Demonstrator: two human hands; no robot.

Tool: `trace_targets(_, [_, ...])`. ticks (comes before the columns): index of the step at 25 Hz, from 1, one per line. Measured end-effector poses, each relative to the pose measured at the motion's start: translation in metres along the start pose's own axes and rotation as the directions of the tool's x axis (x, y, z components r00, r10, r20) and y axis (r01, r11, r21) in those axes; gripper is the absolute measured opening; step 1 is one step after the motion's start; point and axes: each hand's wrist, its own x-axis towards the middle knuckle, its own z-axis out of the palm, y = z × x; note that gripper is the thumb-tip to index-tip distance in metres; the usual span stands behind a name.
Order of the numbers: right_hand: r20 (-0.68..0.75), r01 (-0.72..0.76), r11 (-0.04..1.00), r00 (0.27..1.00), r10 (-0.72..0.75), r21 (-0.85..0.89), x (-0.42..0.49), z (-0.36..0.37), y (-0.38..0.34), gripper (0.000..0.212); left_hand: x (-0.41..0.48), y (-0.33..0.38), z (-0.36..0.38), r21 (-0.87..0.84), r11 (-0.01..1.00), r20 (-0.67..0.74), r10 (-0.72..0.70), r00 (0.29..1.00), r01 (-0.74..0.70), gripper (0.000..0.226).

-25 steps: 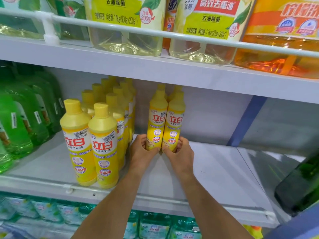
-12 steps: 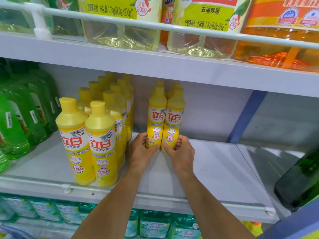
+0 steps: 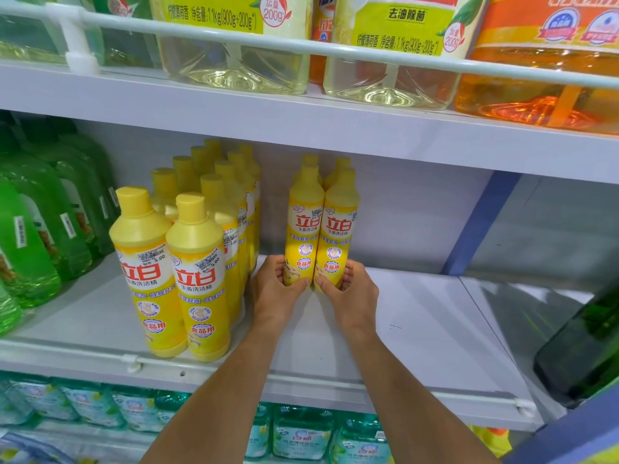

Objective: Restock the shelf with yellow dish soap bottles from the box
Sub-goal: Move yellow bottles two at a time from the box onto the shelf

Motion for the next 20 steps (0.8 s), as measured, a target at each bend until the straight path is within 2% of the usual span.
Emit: trace_targets(20, [0.005, -0.005, 0.999, 1.0, 0.006, -0.053, 0.0025, 0.0021, 0.0083, 0.053, 0.0007, -0.0013, 0.0047, 0.018, 1.0, -0.003, 0.01, 1.0, -0.01, 0.057])
